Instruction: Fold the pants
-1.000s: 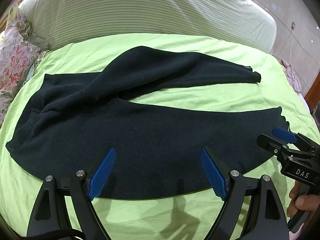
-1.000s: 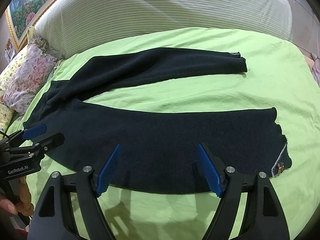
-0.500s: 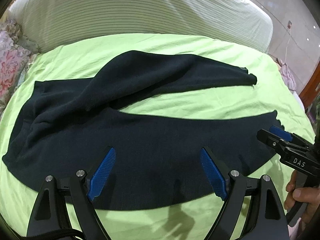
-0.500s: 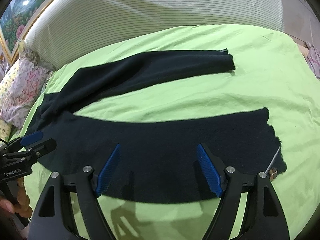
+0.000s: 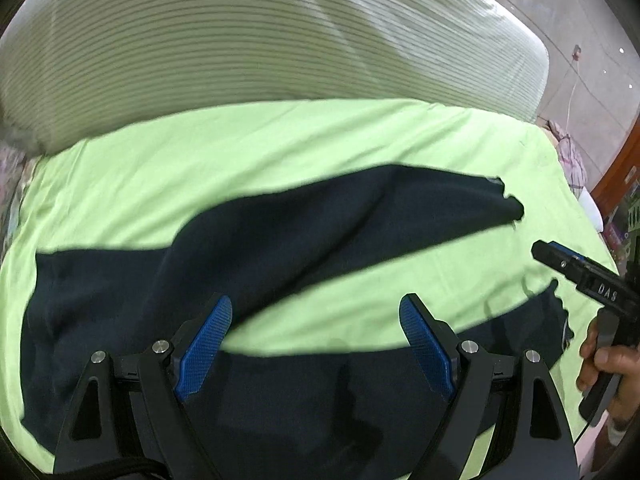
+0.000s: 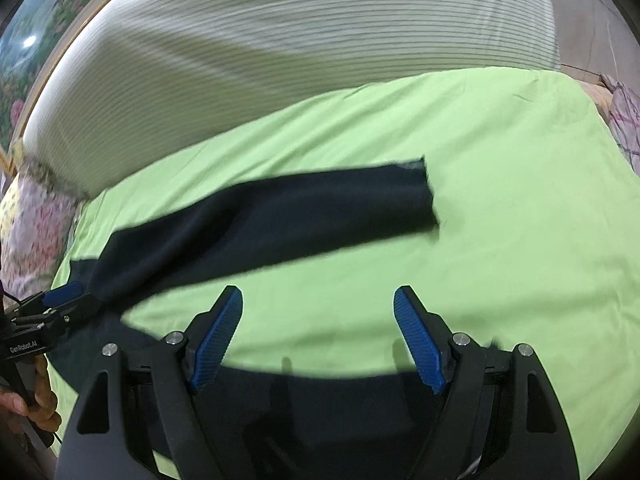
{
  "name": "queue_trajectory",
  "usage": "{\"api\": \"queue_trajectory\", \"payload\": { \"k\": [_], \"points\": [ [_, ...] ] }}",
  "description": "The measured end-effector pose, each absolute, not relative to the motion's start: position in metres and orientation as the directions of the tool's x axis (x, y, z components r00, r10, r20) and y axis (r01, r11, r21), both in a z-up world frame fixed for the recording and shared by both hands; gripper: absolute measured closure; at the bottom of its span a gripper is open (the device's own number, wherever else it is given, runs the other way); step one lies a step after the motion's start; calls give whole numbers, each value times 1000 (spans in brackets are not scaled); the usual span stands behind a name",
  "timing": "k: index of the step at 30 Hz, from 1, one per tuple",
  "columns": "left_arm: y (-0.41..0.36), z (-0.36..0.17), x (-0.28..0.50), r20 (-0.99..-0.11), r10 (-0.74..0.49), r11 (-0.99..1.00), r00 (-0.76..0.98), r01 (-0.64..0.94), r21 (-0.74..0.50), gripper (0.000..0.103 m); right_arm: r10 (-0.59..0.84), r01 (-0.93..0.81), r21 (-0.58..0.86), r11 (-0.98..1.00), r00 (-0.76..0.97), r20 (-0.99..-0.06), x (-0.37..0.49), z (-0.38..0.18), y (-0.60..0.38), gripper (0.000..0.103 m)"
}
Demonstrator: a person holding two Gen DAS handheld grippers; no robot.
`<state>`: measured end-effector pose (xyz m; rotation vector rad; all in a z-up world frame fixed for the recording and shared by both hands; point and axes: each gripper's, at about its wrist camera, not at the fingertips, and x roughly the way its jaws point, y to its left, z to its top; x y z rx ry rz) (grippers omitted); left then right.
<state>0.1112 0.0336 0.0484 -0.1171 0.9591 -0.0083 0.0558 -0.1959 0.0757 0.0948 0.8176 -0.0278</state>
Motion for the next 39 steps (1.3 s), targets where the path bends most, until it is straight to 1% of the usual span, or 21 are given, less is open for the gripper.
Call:
{"api": "queue_trajectory", "payload": {
  "k": [5,10,15,22,24,25,26,27,28,29,30,31,32,33,35,36,37,39],
  "points": [
    [47,54,156,-825,-64,994,561,-39,-103,17,7,95,99,991,685,-728,96,88,-220,25],
    [54,51,200,-840,-68,995,538,-22,-95,17,-10,135,105,985,660,-751,132,90,-243,25],
    [62,33,236,-879,-106,993,465,2,-119,17,-17,173,115,978,618,-786,166,84,-270,25],
    [60,2,271,-925,-137,990,354,87,-113,17,27,187,156,970,555,-832,201,66,-295,25],
    [58,-6,277,-936,-125,990,330,104,-95,17,36,184,155,971,524,-851,214,57,-299,25],
    [58,-10,280,-940,-120,990,319,111,-89,17,45,184,162,969,513,-857,218,53,-301,26],
    [58,-14,283,-943,-116,990,311,116,-84,19,55,186,169,968,499,-865,221,49,-304,35],
    [58,-17,285,-945,-117,989,304,120,-84,19,54,187,167,968,495,-867,224,47,-306,50],
    [57,-20,287,-948,-127,988,293,127,-93,25,55,187,167,968,492,-869,225,46,-308,63],
    [57,-23,288,-950,-144,985,276,136,-110,36,60,189,173,967,490,-870,225,45,-310,69],
    [55,-26,289,-953,-170,980,252,147,-136,43,69,189,184,965,492,-868,225,45,-312,82],
    [53,-29,290,-954,-188,976,235,156,-154,56,81,189,199,962,495,-865,223,46,-315,90],
    [51,-30,290,-953,-212,969,215,171,-177,67,92,190,211,959,494,-864,220,47,-314,93],
    [48,-28,287,-953,-223,965,205,187,-185,71,101,185,220,958,500,-860,218,48,-315,94],
    [43,-21,282,-946,-239,955,218,228,-189,83,117,168,235,957,516,-849,211,55,-317,95],
    [42,-18,279,-941,-252,951,225,240,-197,86,127,159,243,957,524,-842,207,58,-318,95],
    [40,-14,277,-935,-265,946,237,249,-205,92,138,146,253,956,534,-834,203,61,-320,95],
    [40,-4,268,-921,-289,939,262,267,-219,94,167,112,272,956,554,-815,193,69,-322,95]
  ]
}}
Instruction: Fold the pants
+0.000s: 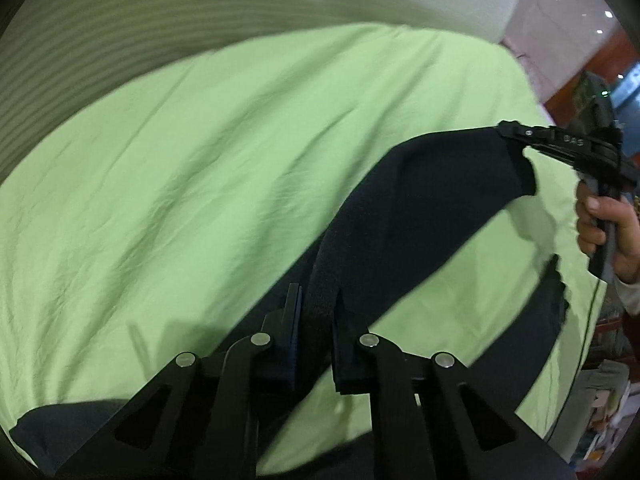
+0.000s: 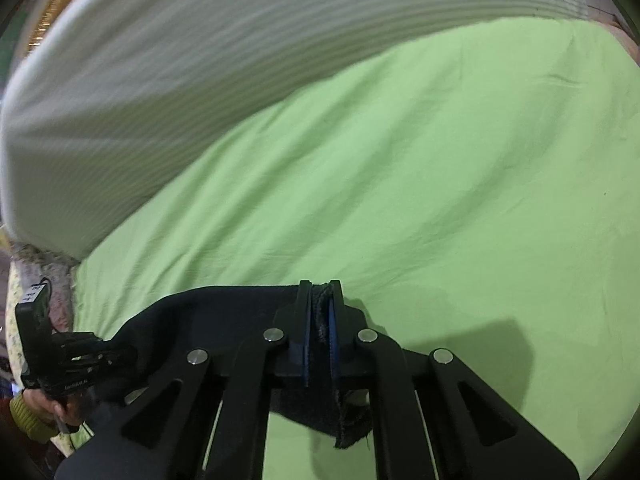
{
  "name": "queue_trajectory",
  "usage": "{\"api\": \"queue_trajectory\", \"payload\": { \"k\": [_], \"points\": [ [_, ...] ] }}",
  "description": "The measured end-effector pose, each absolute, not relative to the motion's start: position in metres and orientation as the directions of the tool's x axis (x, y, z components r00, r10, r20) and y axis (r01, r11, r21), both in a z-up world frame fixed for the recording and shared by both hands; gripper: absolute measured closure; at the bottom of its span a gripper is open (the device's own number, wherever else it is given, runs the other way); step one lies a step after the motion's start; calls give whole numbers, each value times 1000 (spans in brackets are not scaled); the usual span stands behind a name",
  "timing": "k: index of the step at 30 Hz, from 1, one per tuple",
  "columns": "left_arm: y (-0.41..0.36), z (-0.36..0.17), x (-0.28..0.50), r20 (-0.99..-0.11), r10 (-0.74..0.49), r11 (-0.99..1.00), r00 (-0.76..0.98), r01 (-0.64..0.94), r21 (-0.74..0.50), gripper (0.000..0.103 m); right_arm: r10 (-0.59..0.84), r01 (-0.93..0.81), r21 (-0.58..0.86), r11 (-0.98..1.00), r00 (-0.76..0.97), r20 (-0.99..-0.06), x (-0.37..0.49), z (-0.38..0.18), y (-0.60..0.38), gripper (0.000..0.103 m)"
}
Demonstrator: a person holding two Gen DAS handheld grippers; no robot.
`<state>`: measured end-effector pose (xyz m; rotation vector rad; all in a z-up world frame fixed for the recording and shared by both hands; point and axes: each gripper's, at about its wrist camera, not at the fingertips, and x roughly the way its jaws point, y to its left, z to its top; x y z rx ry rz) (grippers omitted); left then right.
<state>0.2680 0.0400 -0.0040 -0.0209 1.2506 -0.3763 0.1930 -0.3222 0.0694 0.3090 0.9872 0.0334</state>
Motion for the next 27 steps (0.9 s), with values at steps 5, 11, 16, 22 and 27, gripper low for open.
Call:
{"api": "queue_trajectory", "payload": {
  "k": [5,11,16,22,27],
  "points": [
    [49,16,236,-893,-339,928,296,260,-266,96,241,-7,292,956,584,-775,167,90,-318,95],
    [47,29,175,-868,-386,913,313,262,-312,97,294,-120,275,954,560,-774,123,94,-319,96],
    [35,23,132,-864,-405,903,299,277,-328,97,296,-178,238,955,524,-798,87,94,-319,96],
    [17,21,91,-865,-417,892,278,306,-332,97,243,-197,165,966,494,-835,67,89,-321,96],
    [8,17,65,-875,-404,892,268,328,-312,97,256,-238,157,958,472,-844,55,89,-315,96]
  ]
}}
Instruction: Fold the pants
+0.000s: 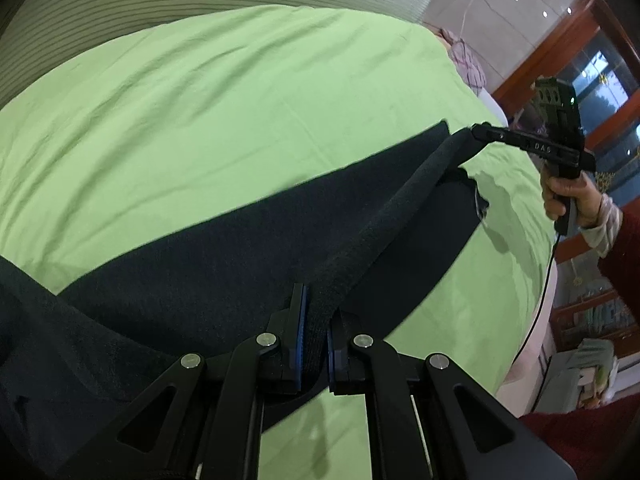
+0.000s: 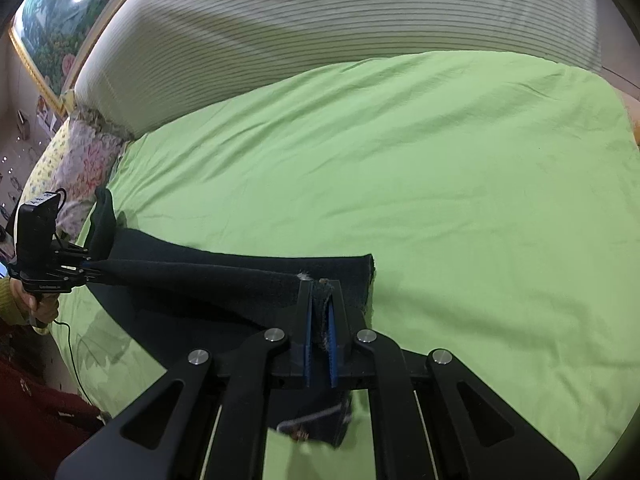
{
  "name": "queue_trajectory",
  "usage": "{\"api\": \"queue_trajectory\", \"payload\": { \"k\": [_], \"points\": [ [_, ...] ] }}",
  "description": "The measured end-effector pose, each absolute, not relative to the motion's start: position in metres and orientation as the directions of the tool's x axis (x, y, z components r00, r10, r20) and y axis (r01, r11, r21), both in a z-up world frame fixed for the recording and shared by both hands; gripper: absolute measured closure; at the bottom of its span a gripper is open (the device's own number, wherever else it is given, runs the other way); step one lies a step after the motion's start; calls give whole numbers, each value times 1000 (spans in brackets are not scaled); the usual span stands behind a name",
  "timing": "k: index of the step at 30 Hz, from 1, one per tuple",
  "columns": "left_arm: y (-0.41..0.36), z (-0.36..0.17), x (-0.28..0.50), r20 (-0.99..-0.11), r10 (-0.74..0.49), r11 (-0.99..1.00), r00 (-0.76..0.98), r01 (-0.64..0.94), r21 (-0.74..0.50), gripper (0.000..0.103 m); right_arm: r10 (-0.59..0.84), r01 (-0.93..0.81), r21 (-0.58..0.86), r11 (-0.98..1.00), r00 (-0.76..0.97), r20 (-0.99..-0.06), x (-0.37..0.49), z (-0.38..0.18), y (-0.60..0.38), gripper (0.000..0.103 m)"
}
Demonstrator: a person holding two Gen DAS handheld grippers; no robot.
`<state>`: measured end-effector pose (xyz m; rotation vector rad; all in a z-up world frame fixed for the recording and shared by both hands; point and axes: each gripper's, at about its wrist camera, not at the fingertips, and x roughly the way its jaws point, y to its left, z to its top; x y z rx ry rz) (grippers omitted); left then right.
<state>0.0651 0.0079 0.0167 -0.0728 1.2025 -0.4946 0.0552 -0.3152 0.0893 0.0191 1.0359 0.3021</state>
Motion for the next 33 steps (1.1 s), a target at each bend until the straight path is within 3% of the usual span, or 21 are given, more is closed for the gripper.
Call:
{"api": "queue_trajectory", "payload": {
  "k": [12,14,18,19,20,26,28,30,33],
  "points": [
    [-6,-13,45,-884,-392,899,253,309,-310,95,125,-207,42,978,410,-904,25,48,-314,96],
    [-8,-20,43,-892,-381,906,242,291,-308,89,123,-188,51,981,394,-911,25,42,-312,95],
    [-5,-21,35,-889,-384,913,249,247,-325,83,75,-144,19,989,395,-916,22,40,-312,83],
    [-4,-22,33,-889,-384,915,249,233,-330,77,69,-132,17,991,398,-915,20,40,-315,79],
    [-1,-23,30,-889,-387,916,245,213,-340,71,63,-111,20,994,403,-913,18,41,-318,78],
    [27,-17,14,-876,-409,912,256,73,-404,62,108,-25,110,994,490,-865,3,66,-315,72],
    [40,-10,9,-870,-403,908,284,2,-420,57,142,-41,141,989,517,-844,1,73,-302,57],
    [52,-4,8,-878,-364,915,311,-57,-399,49,173,-77,157,985,539,-824,0,75,-278,55],
    [74,8,8,-888,-310,912,339,-158,-379,47,251,-136,211,968,519,-817,8,65,-243,55]
  ]
}}
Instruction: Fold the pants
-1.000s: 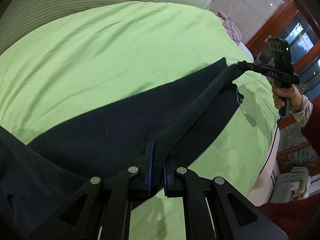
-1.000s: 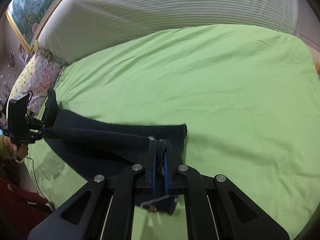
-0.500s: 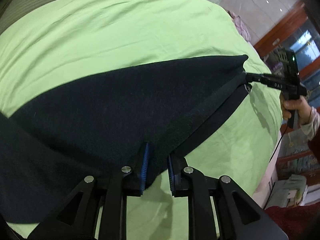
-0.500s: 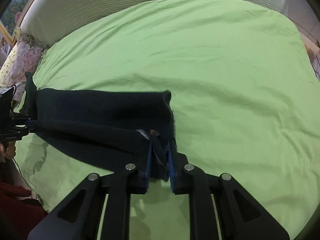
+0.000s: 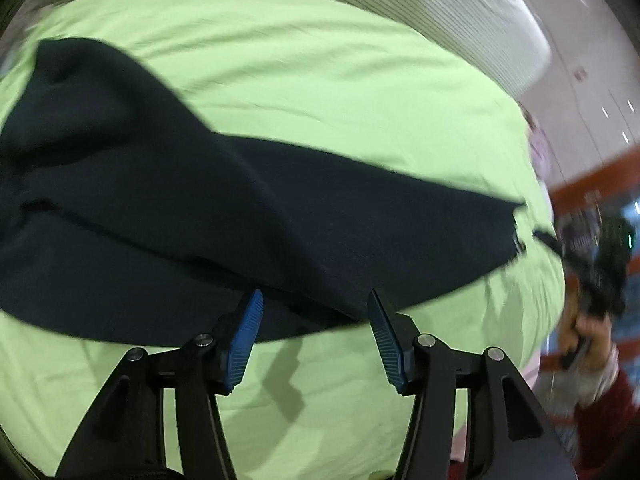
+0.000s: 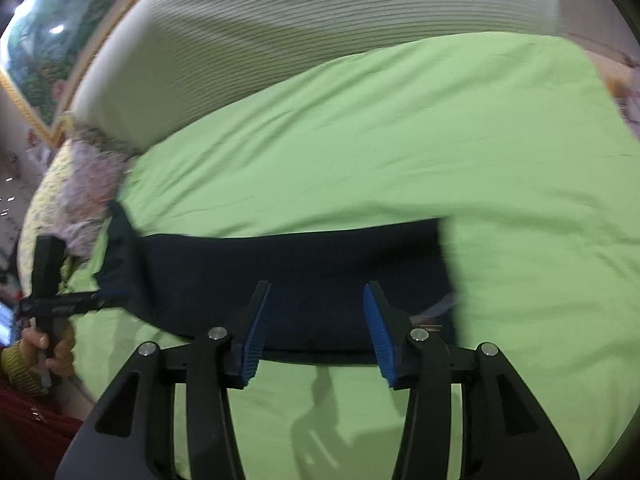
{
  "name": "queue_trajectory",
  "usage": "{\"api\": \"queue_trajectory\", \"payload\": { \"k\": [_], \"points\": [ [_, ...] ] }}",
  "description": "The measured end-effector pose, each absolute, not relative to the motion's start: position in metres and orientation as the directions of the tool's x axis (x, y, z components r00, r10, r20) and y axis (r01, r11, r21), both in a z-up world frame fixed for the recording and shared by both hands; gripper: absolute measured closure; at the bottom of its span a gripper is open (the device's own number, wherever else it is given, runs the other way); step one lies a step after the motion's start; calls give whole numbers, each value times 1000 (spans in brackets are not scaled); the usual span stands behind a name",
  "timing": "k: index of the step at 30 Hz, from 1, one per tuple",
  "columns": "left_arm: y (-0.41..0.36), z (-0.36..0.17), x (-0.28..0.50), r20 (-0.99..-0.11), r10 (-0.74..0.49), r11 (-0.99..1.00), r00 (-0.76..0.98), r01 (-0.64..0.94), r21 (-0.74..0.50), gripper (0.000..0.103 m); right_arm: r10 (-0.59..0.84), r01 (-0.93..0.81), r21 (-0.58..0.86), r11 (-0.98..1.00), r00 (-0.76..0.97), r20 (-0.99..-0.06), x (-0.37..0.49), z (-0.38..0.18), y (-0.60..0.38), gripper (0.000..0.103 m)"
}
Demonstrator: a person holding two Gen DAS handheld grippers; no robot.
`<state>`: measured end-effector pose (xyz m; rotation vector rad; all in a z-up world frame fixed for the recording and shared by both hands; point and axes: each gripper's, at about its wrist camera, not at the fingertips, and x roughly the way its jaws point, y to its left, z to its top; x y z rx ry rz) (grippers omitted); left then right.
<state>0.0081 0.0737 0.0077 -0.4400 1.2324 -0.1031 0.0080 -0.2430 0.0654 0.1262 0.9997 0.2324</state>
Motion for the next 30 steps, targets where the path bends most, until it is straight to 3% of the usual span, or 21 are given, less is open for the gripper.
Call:
{"api": "queue_trajectory", "payload": {
  "k": [2,11,21,24,25,26,27,30],
  "points": [
    [89,14,13,-898,-279,903,340,-226,-366,42,293,-179,234,956,496,-818,13,57,-219,55],
    [141,32,72,-952,-135,852,276,-458,-253,38,477,-345,361,866,358,-803,32,15,-117,55],
    [174,7,151,-994,-27,783,103,-616,-85,38,537,-509,386,769,187,-823,52,-23,-30,55],
    [176,-4,158,-997,12,795,72,-605,-34,61,512,-544,362,757,149,-846,53,-36,-12,55],
    [177,-7,158,-997,-4,795,81,-604,-52,81,503,-553,354,754,140,-853,54,-40,-4,55],
    [178,-9,156,-996,-18,793,92,-606,-70,91,496,-561,351,750,126,-859,54,-46,0,55],
    [180,-10,153,-993,-25,790,114,-606,-89,92,492,-561,351,749,117,-863,55,-49,2,58],
    [188,-2,134,-976,-48,769,210,-616,-171,98,477,-568,344,748,100,-873,56,-55,6,92]
  ]
}}
